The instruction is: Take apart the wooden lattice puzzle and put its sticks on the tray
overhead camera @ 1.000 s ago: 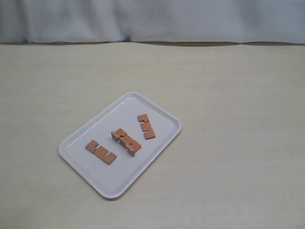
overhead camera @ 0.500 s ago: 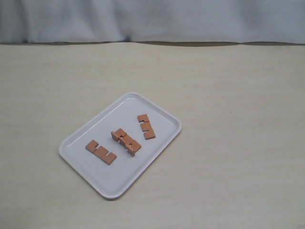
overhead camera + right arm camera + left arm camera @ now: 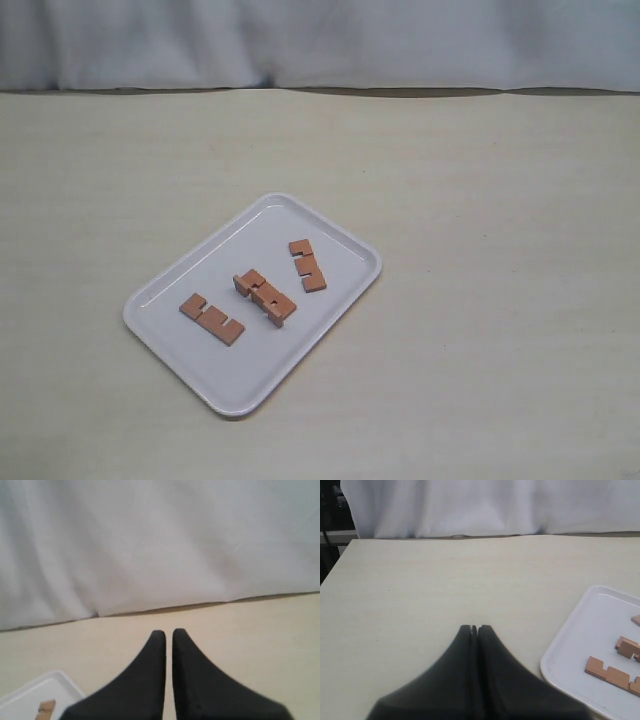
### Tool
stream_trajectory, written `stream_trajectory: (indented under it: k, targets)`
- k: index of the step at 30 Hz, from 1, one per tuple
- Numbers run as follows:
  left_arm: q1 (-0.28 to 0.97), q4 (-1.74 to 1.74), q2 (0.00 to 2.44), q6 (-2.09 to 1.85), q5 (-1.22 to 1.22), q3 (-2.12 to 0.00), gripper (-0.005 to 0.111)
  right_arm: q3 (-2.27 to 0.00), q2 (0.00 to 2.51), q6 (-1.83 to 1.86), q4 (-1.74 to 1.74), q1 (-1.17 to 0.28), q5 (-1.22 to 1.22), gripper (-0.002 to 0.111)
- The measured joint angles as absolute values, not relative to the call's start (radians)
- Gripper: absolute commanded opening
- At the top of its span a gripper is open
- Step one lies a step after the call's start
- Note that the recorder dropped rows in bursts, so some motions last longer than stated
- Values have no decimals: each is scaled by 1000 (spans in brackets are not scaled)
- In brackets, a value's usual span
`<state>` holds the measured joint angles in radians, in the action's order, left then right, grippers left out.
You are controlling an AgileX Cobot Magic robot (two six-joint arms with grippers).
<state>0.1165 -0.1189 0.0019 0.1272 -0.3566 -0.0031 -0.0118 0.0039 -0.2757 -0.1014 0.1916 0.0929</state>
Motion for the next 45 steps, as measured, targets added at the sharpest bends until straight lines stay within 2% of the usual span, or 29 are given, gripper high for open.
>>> stream_trajectory:
  k: [30, 45]
  targets:
    - [117, -119, 2, 129, -357, -3, 0, -2, 4, -254, -157, 192, 177, 4]
    - [117, -119, 2, 129, -357, -3, 0, -2, 4, -254, -151, 192, 301, 4]
